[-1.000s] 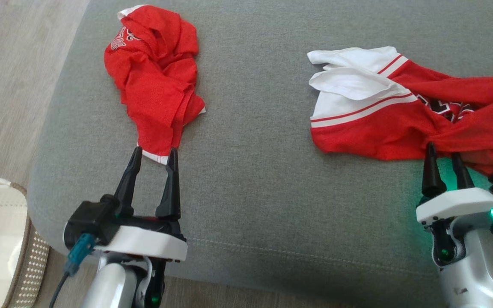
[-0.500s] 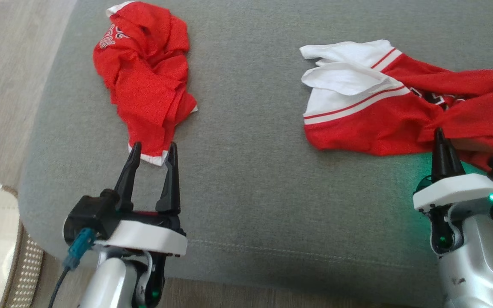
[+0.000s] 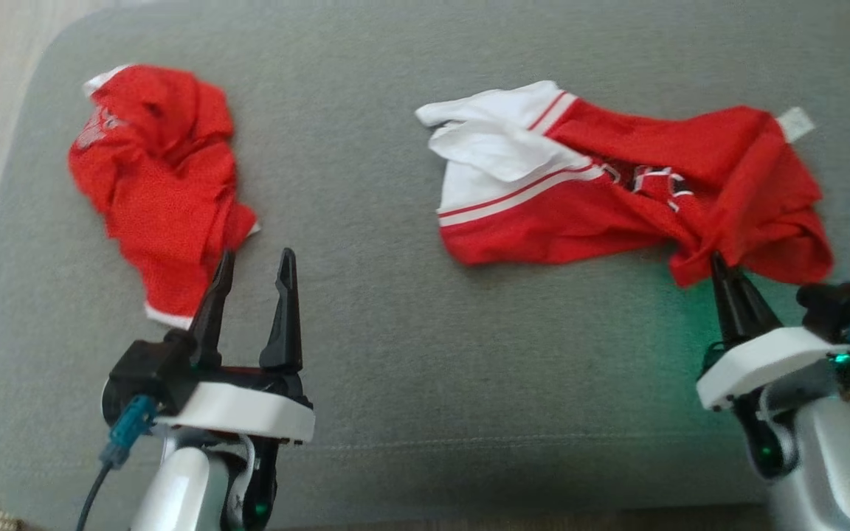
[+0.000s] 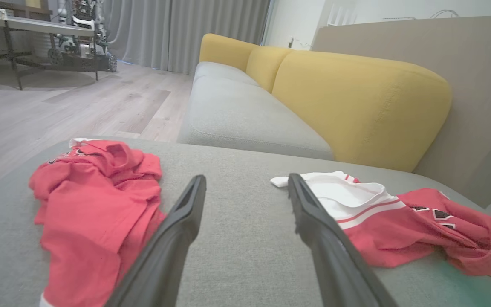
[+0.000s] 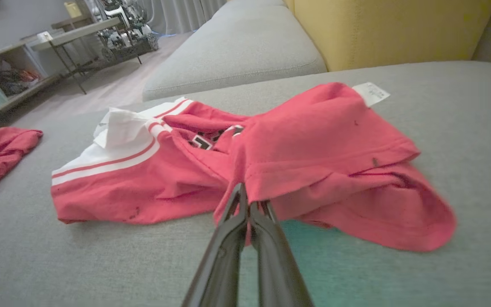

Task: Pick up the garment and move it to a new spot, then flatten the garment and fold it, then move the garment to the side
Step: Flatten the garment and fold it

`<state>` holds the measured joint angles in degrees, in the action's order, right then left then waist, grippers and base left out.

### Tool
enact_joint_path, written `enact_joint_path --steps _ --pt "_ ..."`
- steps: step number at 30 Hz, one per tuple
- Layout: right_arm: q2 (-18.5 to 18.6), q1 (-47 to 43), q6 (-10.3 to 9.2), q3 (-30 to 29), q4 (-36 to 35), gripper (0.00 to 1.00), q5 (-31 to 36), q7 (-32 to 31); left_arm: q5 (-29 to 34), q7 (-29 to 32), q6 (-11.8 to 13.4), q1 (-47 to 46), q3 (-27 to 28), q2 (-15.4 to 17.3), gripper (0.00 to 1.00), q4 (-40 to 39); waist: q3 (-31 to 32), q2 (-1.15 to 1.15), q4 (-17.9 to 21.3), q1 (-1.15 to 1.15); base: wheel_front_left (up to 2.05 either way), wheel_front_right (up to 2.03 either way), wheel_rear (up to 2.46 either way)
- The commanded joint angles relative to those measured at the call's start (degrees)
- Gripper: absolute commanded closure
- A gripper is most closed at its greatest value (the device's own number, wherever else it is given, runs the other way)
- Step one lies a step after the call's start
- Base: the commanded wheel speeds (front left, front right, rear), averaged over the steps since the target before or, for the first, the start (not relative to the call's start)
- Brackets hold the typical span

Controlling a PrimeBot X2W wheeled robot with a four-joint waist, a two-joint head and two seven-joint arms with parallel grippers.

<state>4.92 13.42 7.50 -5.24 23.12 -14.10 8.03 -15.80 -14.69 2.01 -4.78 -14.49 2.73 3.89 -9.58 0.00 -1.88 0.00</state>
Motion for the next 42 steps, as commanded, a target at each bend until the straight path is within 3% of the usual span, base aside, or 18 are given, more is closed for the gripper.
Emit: enact_joint_path --steps 1,14,18,19,20,24,29,31,36,42 --pt "1.96 0.05 -0.01 1.52 -3.52 1.0 -0.1 -1.97 -0.3 -0.3 0.22 -0.68 1.52 0.15 0.0 -1.8 1.32 0.0 2.09 0.0 0.0 0.0 0.0" --pt "17.24 -8.65 -0.01 -3.35 -23.98 1.0 -3.89 -28.25 -1.07 -0.3 0.67 -0.74 0.51 0.15 0.0 -1.25 2.14 0.0 3.59 0.0 0.0 0.0 0.0" --pt "20.76 -10.21 -0.01 -7.34 -27.89 1.0 -0.5 -32.75 -1.37 -0.3 0.83 -0.75 0.24 0.15 0.0 -1.28 2.27 0.0 3.03 0.0 0.0 0.0 0.0" --pt "21.57 -10.37 -0.01 -8.17 -28.57 0.21 2.05 -32.78 -1.47 -0.3 0.9 -0.81 0.23 0.15 0.0 -1.34 2.23 0.0 2.84 0.0 0.0 0.0 0.0" --pt "21.54 -10.14 -0.01 -9.24 -28.89 0.0 4.42 -32.58 -1.56 -0.3 0.94 -0.88 0.18 0.15 0.0 -1.38 2.15 0.0 2.65 0.0 0.0 0.0 0.0" --pt "17.93 -8.31 -0.01 -10.38 -29.02 0.0 12.0 -30.87 -1.74 -0.3 0.93 -1.21 -0.13 0.15 0.0 -1.28 1.93 0.0 1.85 0.0 0.0 0.0 0.0" --pt "11.73 -5.05 -0.01 -8.43 -27.99 0.0 16.06 -24.79 -1.57 -0.3 0.88 -1.62 -0.56 0.15 0.0 -1.15 1.56 0.0 1.11 0.0 0.0 0.0 0.0" --pt "10.22 -4.35 -0.01 -7.86 -27.82 0.0 15.71 -22.78 -1.49 -0.3 0.86 -1.69 -0.54 0.15 0.0 -1.13 1.54 0.0 1.0 0.0 0.0 0.0 0.0" --pt "4.23 -2.91 -0.01 -3.78 -26.76 0.0 11.8 -10.67 -1.76 -0.3 0.96 -2.05 -0.02 0.15 0.0 -2.0 1.4 0.0 0.74 0.0 0.0 0.0 0.0" --pt "1.02 -4.63 -0.01 2.18 -22.7 0.0 4.58 1.53 -1.99 -0.3 0.95 -2.69 -0.01 0.15 0.0 -3.23 0.84 0.0 1.38 0.0 0.0 0.0 0.0"
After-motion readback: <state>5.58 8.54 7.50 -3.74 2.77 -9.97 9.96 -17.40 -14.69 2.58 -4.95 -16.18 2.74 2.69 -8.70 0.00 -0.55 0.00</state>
